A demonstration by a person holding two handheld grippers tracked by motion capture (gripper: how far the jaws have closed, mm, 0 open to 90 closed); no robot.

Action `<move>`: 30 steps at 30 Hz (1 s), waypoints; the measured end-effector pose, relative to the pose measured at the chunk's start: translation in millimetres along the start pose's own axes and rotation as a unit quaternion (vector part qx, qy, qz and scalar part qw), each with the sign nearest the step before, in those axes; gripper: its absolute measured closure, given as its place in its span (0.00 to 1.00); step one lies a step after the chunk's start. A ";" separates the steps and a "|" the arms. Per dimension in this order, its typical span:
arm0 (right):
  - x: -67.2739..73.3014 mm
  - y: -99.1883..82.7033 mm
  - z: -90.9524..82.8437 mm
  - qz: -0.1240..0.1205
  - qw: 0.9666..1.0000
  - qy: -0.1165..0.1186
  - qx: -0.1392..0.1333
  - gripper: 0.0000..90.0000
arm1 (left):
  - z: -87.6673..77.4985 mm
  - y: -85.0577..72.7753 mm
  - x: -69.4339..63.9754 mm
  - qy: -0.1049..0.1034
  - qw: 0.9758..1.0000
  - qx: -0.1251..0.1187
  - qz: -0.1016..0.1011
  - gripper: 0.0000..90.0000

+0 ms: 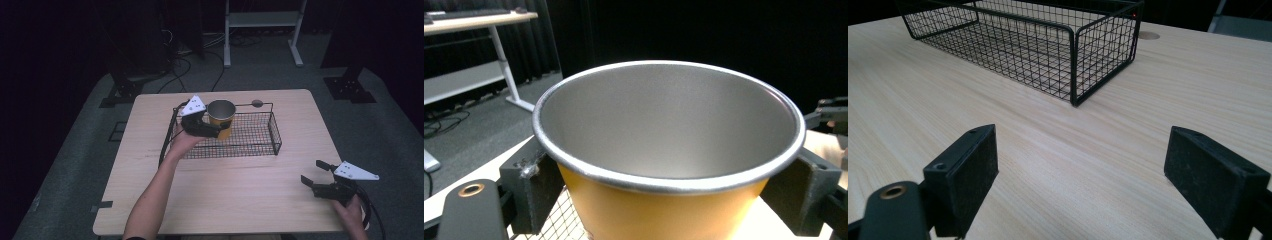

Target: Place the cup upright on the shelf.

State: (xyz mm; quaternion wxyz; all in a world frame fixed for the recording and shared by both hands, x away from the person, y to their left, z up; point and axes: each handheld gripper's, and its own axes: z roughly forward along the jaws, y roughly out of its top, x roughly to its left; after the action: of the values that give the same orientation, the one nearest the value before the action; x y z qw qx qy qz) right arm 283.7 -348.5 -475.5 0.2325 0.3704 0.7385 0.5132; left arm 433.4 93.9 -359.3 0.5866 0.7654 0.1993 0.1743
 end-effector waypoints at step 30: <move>0.1 -0.1 -0.2 -0.001 1.000 0.001 -0.001 0.14 | 42.2 -18.9 26.5 -0.025 0.998 0.057 0.005 0.15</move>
State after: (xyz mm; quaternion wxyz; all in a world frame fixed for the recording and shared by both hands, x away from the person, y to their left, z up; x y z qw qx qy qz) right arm 283.5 -348.6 -475.5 0.2323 0.3691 0.7385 0.5143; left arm 475.4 76.8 -387.3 0.5457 0.8029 0.1902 0.1462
